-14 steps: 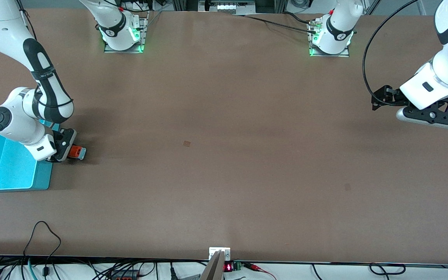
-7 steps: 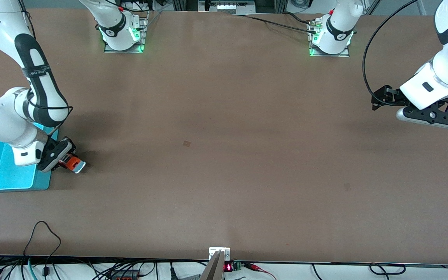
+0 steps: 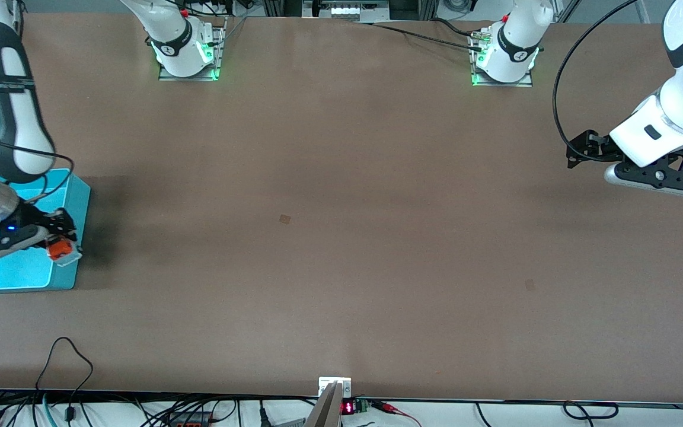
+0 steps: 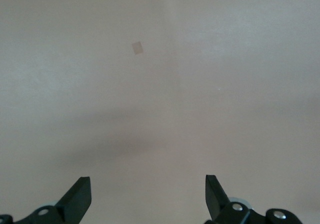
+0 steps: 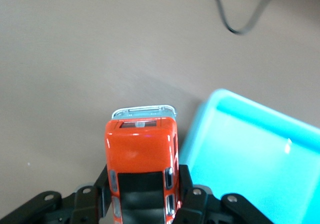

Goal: Wind up bus and store in blue box
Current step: 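Carry the bus over the blue box and lower it inside, then open the right gripper to release the bus in the box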

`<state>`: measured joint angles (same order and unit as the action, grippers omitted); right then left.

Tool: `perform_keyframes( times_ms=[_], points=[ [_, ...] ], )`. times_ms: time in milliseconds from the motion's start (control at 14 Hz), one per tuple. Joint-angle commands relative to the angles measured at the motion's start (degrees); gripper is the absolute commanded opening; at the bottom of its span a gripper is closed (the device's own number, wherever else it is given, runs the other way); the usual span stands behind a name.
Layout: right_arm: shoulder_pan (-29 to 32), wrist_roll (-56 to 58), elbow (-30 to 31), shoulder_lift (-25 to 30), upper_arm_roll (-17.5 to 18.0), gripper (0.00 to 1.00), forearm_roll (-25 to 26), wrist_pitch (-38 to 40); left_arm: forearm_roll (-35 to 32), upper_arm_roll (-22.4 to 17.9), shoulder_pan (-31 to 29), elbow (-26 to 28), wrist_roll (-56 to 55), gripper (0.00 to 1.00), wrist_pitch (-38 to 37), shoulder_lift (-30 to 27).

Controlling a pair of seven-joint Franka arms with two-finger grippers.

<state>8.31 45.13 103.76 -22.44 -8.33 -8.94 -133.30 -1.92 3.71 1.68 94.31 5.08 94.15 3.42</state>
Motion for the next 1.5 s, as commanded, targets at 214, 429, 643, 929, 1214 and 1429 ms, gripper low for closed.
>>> perform_keyframes(
  times_ms=[214,429,643,929,1214,1429],
  points=[
    [0.48,-2.68,-1.81,-3.21,-7.83,0.00,-2.82,3.13,-0.98,-0.02,-0.10,-1.14,-0.51,1.00,-1.07,0.10],
    [0.48,-6.89,-1.46,-7.43,-10.47,0.00,-5.65,2.78,-0.98,-0.02,0.17,-1.14,-0.51,1.00,-0.81,0.18],
    [1.18,-8.31,-1.54,-10.34,-10.83,0.00,-6.26,1.91,-0.98,0.07,0.25,-1.23,-0.51,1.00,-0.81,0.18],
    [2.67,-7.78,-1.46,-12.01,-10.83,0.00,-6.62,1.46,-0.98,-0.02,0.17,-1.14,-0.51,1.00,-0.90,0.10],
    [3.82,-7.51,-1.54,-13.59,-11.00,0.00,-6.71,1.29,-0.98,-0.02,0.08,-1.14,-0.51,1.00,-0.90,0.10],
    [3.82,-7.51,-1.72,-15.00,-11.00,0.15,-6.79,0.94,-0.98,-0.11,-0.10,-1.14,-0.51,1.00,-0.98,0.10]
  ],
)
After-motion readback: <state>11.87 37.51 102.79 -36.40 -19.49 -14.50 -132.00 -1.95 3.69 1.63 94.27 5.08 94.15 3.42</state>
